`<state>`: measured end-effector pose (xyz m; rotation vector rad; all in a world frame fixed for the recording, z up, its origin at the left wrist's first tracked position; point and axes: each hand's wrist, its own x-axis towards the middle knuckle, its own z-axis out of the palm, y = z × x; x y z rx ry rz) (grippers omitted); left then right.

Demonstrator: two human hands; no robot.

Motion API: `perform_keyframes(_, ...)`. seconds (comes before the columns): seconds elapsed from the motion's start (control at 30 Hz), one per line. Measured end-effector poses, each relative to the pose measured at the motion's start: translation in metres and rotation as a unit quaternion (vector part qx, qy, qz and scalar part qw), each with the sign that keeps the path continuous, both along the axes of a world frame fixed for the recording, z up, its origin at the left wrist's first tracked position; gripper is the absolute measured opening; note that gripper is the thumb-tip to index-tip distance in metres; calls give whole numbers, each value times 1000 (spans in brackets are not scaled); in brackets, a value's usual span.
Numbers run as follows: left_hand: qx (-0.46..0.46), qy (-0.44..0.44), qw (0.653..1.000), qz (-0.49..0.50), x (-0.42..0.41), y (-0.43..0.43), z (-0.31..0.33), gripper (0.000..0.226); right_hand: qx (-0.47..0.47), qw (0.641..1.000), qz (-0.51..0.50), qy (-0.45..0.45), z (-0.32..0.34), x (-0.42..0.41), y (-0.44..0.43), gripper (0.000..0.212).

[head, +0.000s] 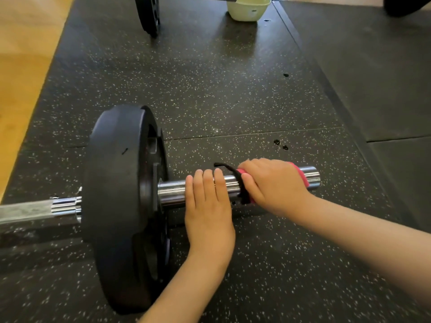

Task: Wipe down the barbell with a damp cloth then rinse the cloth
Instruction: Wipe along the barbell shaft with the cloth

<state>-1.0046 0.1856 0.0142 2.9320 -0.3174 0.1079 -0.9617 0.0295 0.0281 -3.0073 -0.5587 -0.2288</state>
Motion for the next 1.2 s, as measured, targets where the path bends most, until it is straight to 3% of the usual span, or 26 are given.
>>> perform_keyframes(0.13, -30, -2, 999, 9, 11, -6, 11, 70, -4, 999, -34, -17, 3, -3, -39, 46)
perform_keyframes(0.23, -193, -12, 980, -43, 5, -15, 23, 48, -5, 998, -57, -29, 2, -3, -45, 48)
perform_keyframes(0.33, -364, 79, 927, -52, -23, -27, 33, 30, -11, 996, -83, -37, -2, 0, -38, 46)
perform_keyframes(0.43, -504, 210, 835, 66, -31, -24, 33, 23, -14, 993, -100, -57, -5, 1, -30, 43)
perform_keyframes(0.5, -569, 305, 742, 181, -23, -17, 33, 19, -19, 993, -98, -61, -5, 2, -24, 42)
perform_keyframes(0.57, -667, 388, 565, 293, -15, -11, 35, 20, -16, 994, -94, -59, -4, 3, -14, 42)
perform_keyframes(0.63, -747, 402, 374, 375, -5, -5, 40, 27, -6, 995, -78, -58, -3, 4, 1, 41)
perform_keyframes(0.67, -770, 391, 298, 408, 1, 0, 43, 29, 2, 996, -66, -56, -4, 4, 11, 41)
perform_keyframes(0.73, -795, 360, 197, 447, 16, 10, 48, 37, 14, 998, -42, -51, -7, 5, 34, 41)
perform_keyframes(0.77, -801, 351, 171, 453, 23, 15, 51, 41, 17, 998, -31, -49, -8, 6, 45, 40)
perform_keyframes(0.8, -803, 353, 161, 452, 30, 18, 55, 44, 17, 998, -20, -48, -10, 7, 55, 40)
perform_keyframes(1.07, -780, 342, 183, 492, 48, 6, 60, 31, 7, 999, 32, -19, -5, 6, 38, 41)
perform_keyframes(1.2, -789, 301, 221, 487, 47, 2, 42, 23, 1, 1000, -26, -6, -1, 5, -11, 43)
